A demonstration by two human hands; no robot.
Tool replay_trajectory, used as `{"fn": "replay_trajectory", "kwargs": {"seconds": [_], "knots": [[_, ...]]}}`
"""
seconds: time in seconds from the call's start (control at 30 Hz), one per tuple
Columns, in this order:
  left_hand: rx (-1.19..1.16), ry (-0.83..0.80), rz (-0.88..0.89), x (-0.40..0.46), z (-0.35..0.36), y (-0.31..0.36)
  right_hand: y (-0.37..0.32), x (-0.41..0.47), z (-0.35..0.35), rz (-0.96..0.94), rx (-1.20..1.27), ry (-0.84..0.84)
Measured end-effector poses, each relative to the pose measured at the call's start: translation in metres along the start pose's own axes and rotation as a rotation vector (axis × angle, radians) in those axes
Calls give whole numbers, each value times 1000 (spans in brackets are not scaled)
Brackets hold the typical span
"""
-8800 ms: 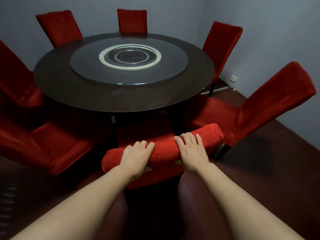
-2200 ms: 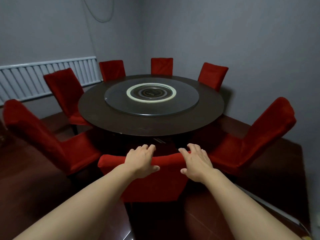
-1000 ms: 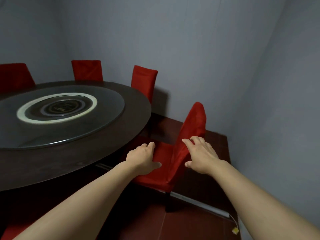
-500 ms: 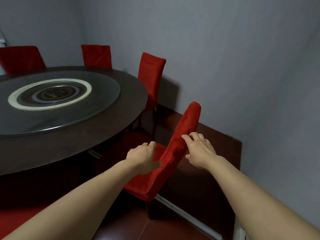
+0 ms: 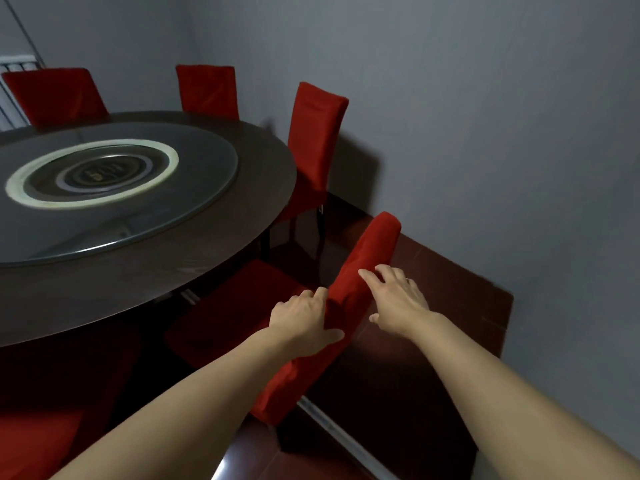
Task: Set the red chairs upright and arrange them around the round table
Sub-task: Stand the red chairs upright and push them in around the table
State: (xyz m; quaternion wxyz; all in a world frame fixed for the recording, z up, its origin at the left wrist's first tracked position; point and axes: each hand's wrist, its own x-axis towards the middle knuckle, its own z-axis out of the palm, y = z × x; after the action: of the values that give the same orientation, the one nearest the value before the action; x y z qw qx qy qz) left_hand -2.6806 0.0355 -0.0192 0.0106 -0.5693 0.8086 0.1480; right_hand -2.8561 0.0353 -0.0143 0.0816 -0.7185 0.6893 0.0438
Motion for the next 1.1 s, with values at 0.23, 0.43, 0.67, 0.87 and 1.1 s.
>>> {"fn": "replay_trajectory", "kwargs": {"seconds": [0.23, 0.43, 0.67, 0.87, 1.1], "knots": [[18, -39, -62, 41, 7, 10, 21, 50, 14, -154, -7, -32], [17, -40, -190, 59, 11, 24, 45, 88, 21, -395, -92, -19], [82, 60, -384, 59, 33, 48, 62, 118, 32, -692, -126, 97], [109, 102, -429, 53, 35, 42, 63, 141, 32, -915, -199, 248], [253, 128, -264, 49, 29, 24, 49, 147, 25, -986, -225, 254]]}}
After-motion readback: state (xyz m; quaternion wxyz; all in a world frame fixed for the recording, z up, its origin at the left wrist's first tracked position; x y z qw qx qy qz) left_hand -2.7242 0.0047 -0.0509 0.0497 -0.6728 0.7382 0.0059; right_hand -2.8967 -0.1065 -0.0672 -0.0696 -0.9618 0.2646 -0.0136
